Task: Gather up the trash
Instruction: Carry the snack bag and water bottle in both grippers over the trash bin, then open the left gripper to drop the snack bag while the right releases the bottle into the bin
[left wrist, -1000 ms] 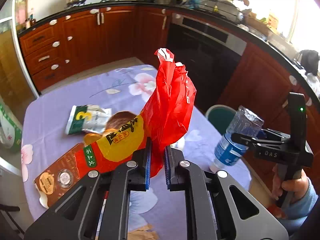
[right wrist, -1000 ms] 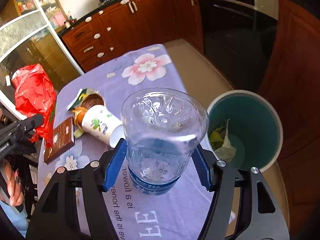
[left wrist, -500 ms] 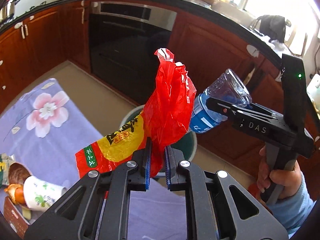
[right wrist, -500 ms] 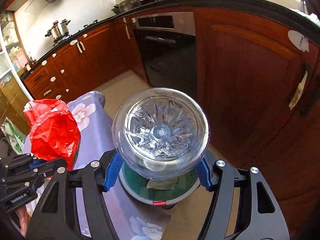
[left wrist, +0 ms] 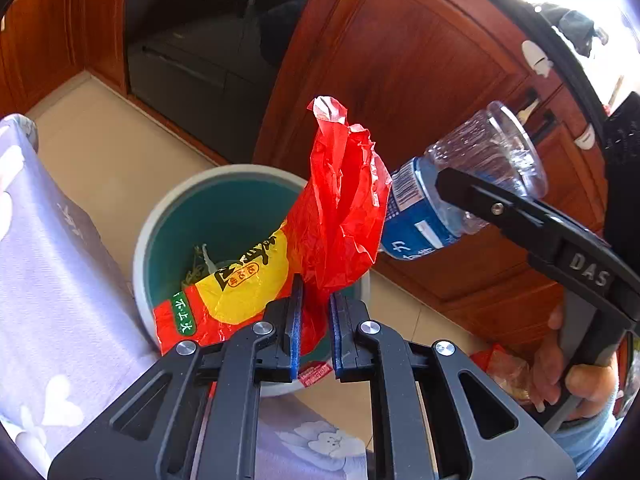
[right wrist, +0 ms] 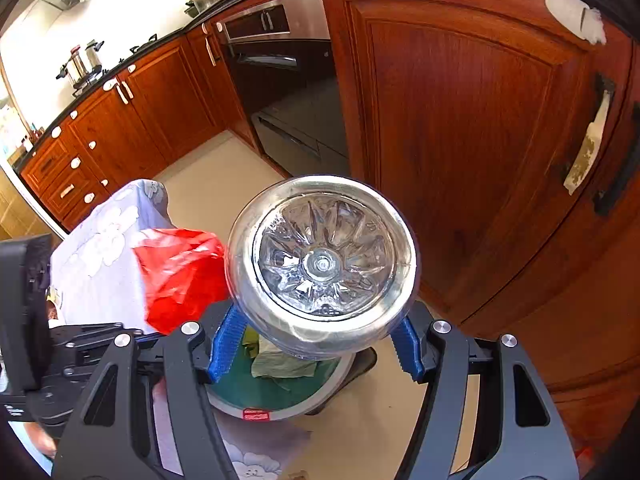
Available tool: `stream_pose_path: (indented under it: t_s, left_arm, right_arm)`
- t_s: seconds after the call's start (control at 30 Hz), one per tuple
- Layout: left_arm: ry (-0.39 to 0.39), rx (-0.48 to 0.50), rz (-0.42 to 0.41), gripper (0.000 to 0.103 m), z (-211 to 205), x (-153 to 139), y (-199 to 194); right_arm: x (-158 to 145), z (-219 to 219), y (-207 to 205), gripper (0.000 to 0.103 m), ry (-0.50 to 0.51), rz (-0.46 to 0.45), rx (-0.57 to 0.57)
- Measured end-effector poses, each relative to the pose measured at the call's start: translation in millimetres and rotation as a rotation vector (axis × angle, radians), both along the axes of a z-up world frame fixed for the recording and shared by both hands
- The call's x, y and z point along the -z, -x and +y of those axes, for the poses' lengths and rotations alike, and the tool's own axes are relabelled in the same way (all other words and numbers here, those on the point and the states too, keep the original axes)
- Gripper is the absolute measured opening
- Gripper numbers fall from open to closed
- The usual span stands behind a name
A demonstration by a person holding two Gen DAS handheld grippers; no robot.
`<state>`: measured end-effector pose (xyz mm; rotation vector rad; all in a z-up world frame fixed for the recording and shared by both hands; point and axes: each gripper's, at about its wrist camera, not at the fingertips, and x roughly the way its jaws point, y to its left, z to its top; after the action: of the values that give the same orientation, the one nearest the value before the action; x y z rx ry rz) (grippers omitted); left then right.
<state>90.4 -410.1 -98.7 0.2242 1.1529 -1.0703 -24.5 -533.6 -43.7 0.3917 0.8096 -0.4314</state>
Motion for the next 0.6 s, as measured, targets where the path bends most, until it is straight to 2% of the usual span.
stream_pose_path:
  t_s: [0.2, 0.23, 0.27, 0.3, 0.33, 0.37, 0.6]
  left_arm:
    - [-0.038, 0.010, 0.024, 0.016, -16, 23, -3]
    - [-0.053, 0.005, 0.021, 0.020, -18, 26, -3]
    - [-0.070, -0.006, 0.011, 0.031, -20, 28, -4]
    - [-0.079, -0.017, -0.002, 0.038, -21, 29, -4]
    - [-0.084, -0.028, -0.017, 0.052, -21, 29, -4]
    - [-0.089, -0.041, -0.032, 0.059, -21, 28, -4]
    - [-0.099, -0.109, -0.059, 0.079, 0, 16, -8]
  right_arm:
    - [-2, -6, 1, 0.062, 0.022, 0.003, 0.008]
    - [-2, -6, 1, 0.062, 0.024, 0.005, 0.008]
    - [-2, -7, 1, 0.062, 0.026, 0.008, 0.007]
    - [-2, -6, 1, 0.062, 0.028, 0.011, 0.006]
    - [-1, -6, 1, 0.062, 0.027, 0.013, 0.005]
    - [-1, -6, 0, 0.062, 0.026, 0.014, 0.003]
    - [3, 1, -10, 0.062, 0.023, 0.022, -0.028]
